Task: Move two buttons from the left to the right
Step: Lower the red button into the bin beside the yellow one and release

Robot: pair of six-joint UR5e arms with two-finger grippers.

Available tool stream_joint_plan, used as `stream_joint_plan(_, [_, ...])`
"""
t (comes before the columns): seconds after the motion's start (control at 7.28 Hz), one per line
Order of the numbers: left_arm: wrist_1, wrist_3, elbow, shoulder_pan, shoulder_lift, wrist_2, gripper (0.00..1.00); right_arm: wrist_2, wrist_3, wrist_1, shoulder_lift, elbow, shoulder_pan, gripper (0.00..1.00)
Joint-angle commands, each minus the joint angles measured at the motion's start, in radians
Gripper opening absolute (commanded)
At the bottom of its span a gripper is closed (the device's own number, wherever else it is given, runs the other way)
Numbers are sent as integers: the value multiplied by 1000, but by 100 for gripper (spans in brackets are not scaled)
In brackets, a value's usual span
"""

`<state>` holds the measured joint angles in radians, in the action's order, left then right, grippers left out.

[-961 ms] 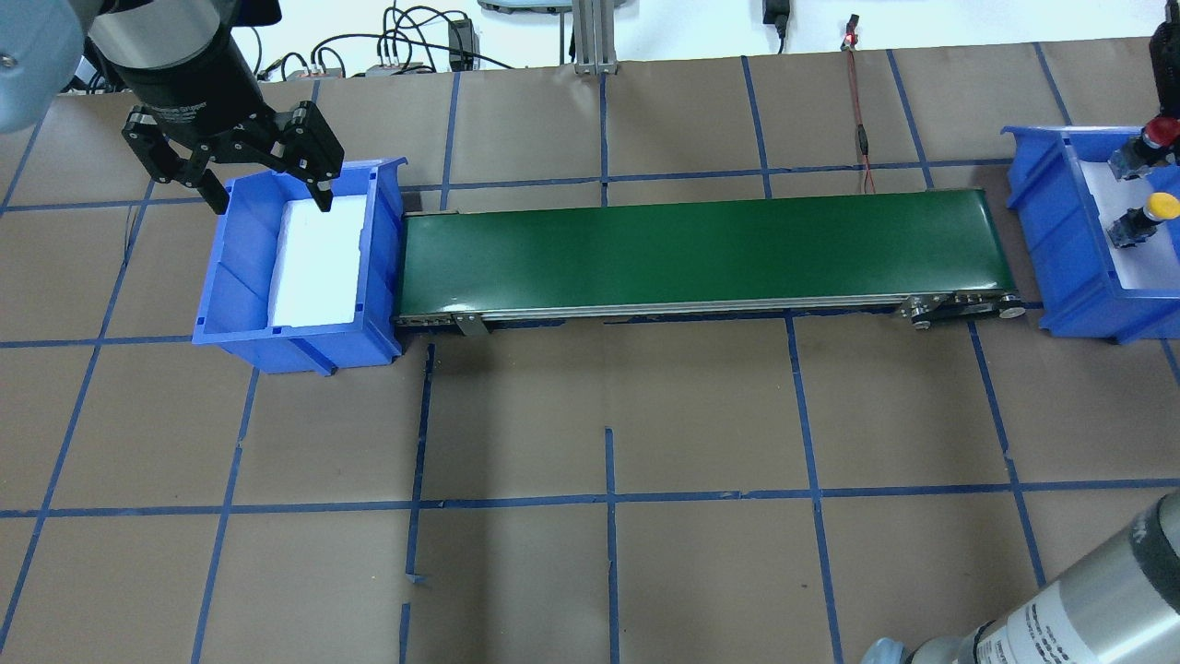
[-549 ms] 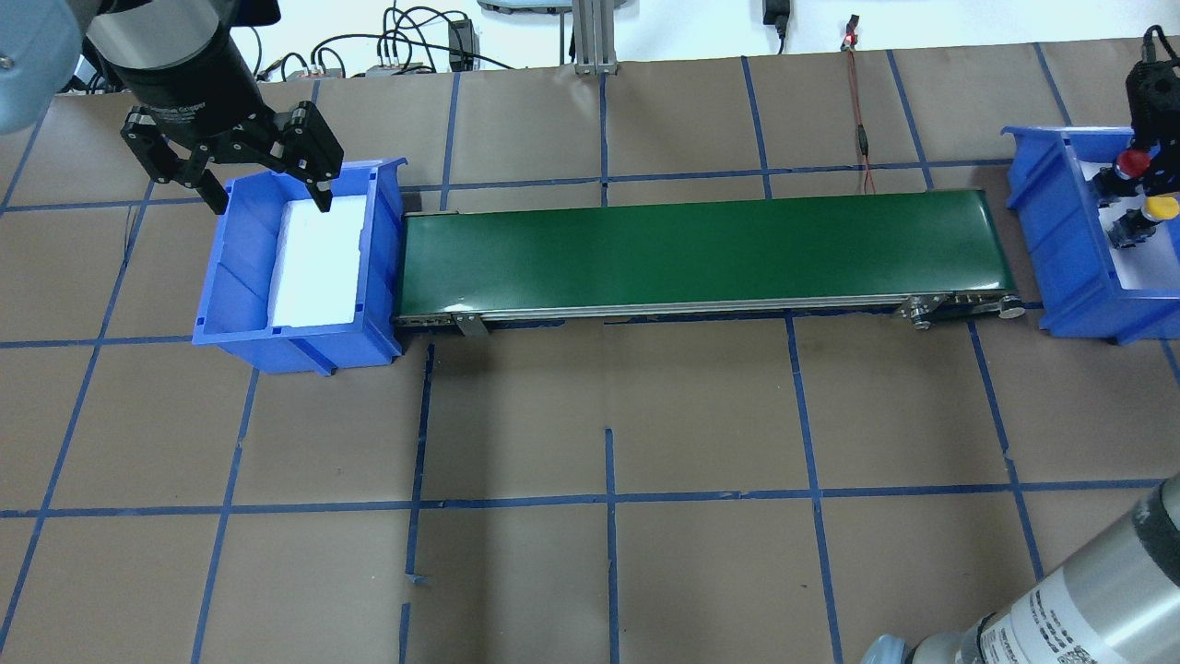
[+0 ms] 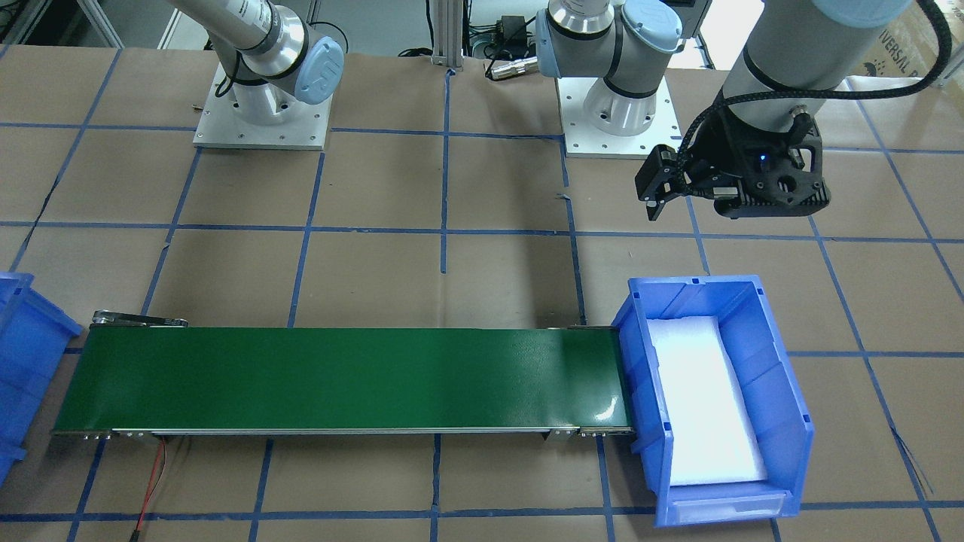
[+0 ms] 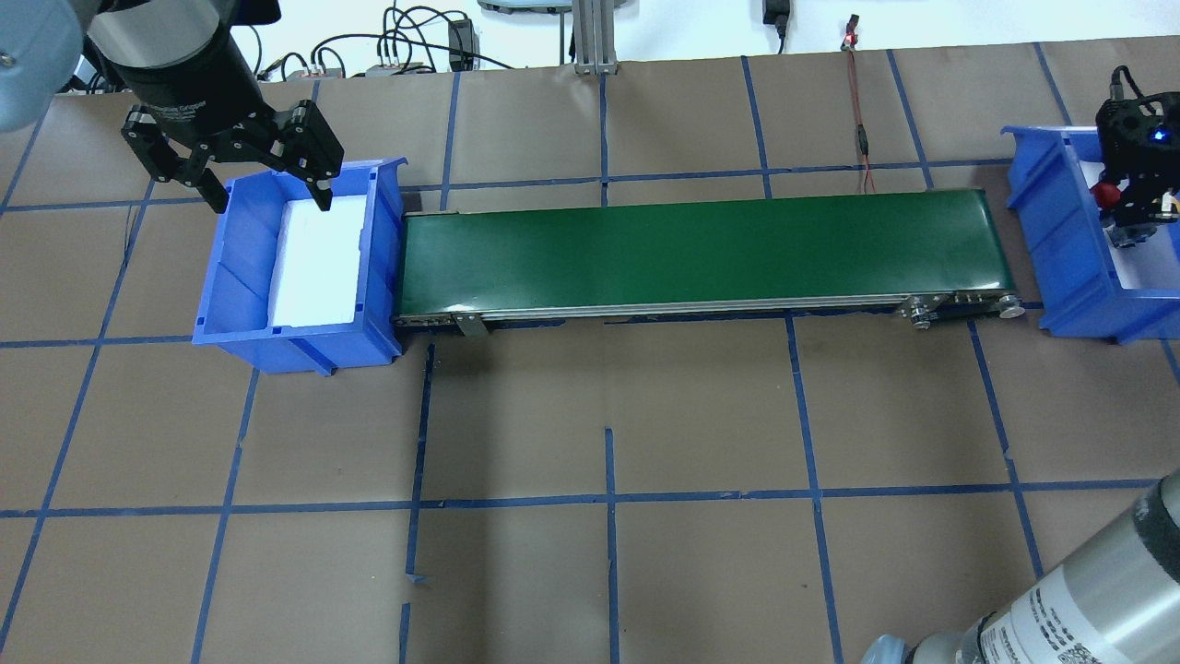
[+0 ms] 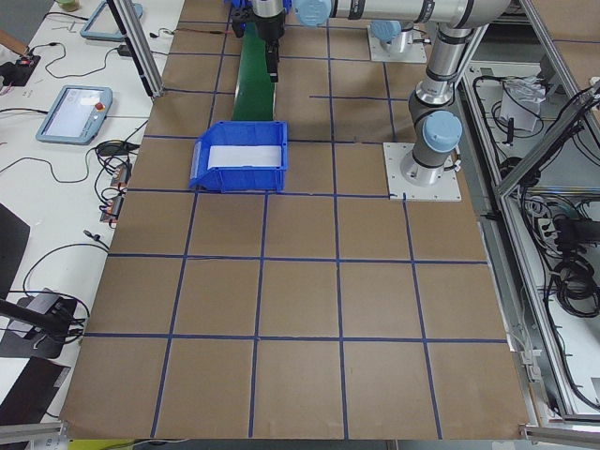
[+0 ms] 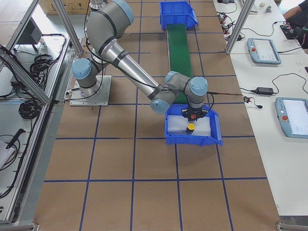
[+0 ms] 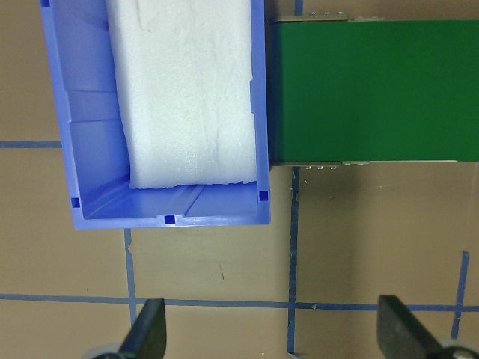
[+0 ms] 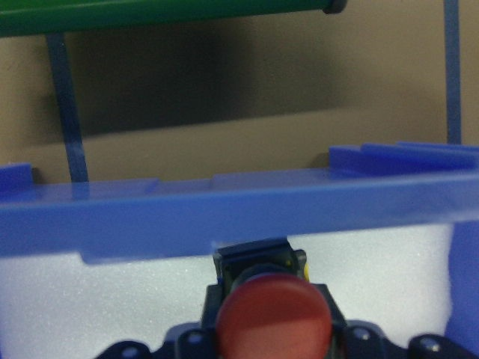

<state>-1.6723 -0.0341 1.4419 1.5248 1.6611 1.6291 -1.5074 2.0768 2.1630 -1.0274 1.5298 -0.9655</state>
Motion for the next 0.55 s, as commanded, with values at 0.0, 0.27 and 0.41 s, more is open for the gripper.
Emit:
stream_joint_plan(0.0, [0, -1, 3, 0, -1, 0, 100, -5, -4, 0, 1, 9, 1, 83])
stream_joint_plan(0.27, [0, -1, 9, 2, -3, 0, 100, -17, -11, -12, -17, -11, 2, 100])
stream_joint_plan(0.41, [0, -1, 8, 2, -3, 0, 100, -17, -11, -26, -35, -35, 1, 100])
